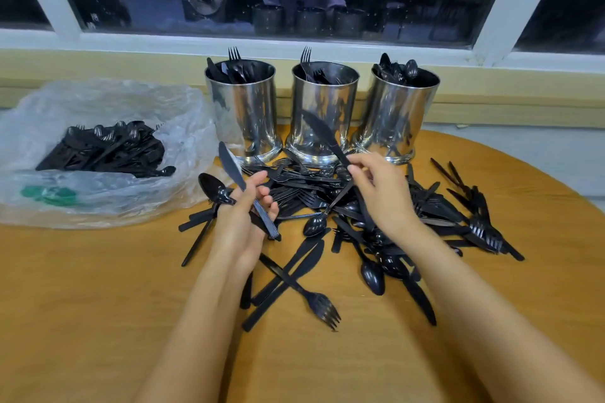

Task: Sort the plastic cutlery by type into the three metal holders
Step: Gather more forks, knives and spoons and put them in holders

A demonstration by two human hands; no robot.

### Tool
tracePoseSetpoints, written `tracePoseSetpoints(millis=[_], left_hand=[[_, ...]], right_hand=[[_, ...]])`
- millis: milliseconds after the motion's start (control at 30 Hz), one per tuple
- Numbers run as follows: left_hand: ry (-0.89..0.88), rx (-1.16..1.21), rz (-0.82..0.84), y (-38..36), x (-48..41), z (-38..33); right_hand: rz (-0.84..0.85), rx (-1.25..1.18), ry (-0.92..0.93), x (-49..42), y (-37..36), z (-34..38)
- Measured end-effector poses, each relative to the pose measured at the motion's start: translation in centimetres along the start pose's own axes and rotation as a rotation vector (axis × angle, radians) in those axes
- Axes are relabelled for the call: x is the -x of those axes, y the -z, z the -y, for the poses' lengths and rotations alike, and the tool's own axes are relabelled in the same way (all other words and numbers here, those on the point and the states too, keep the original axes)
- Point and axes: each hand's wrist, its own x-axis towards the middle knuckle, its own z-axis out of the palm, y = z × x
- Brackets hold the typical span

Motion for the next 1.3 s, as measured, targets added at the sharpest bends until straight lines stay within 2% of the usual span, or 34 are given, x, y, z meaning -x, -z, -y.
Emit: tracePoseSetpoints(millis=[67, 100, 233, 367, 500, 600, 633, 767, 833, 1067, 1200, 1300], left_hand=[[0.02, -0.061, 0.032, -0.6, 0.5, 0.6], [0.038, -0.083, 0.057, -0.9, 0.9, 0.9], [0.099, -0.188, 0.14, -1.9, 2.0, 1.9], [0.12, -0.213, 0.134, -2.6, 2.2, 2.5], [0.079, -0.179, 0.12, -2.6, 2.2, 2.7], [-0.018, -0.126, 0.076, -1.7, 1.7, 1.5], [-0.052, -0.12, 0.053, -1.2, 1.4, 0.9], [-0.112, -0.079, -0.019, 0.5, 0.3, -0.7], [-0.105, -0.071, -0.023, 0.9, 0.1, -0.8], [-0.049, -0.042, -0.037, 1.0, -0.1, -0.8], [-0.033, -0.021, -0.045, 1.1, -0.1, -0.9], [-0.034, -0.03, -0.042, 1.2, -0.1, -0.9]], right_hand=[[0.051, -0.486, -0.292, 2.0, -0.4, 1.7], [0.086, -0.632, -0.375, 3.0, -0.8, 2.4], [0.111, -0.776, -0.467, 5.3, -2.7, 4.1], [0.048, -0.702, -0.43, 5.7, -3.8, 3.7], [0.09, -0.617, -0.268, 6.2, -4.0, 3.6], [0.11, -0.426, -0.128, 6.0, -3.5, 2.5], [0.155, -0.362, -0.088, 6.0, -3.2, 2.0], [0.508, -0.121, 0.079, 6.3, -3.1, 0.7], [0.581, -0.053, 0.151, 6.5, -3.5, 0.7], [0.474, 0.16, 0.208, 6.3, -3.1, 1.0], [0.399, 0.08, 0.146, 6.7, -2.6, 2.0], [0.45, 0.057, 0.1, 7.2, -2.6, 3.7]])
